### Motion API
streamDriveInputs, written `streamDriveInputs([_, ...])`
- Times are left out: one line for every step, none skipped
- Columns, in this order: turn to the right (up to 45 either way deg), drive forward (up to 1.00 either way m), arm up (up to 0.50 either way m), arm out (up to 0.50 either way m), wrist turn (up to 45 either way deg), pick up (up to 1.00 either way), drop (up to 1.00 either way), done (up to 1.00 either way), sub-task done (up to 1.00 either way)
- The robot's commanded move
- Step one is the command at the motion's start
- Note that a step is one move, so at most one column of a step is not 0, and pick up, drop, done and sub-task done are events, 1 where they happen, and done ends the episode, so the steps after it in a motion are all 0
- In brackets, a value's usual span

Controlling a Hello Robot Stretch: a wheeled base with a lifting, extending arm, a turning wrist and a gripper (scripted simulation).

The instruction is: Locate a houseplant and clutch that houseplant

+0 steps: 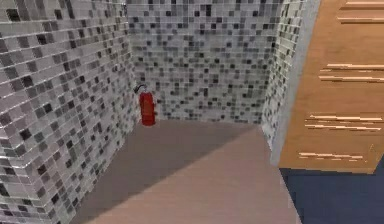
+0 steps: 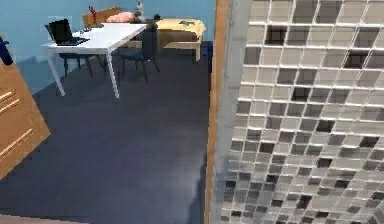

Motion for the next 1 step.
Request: streamDriveInputs([45.0, 0.0, 0.0, 0.0, 0.0, 0.0, 0.0, 0.0, 0.0])
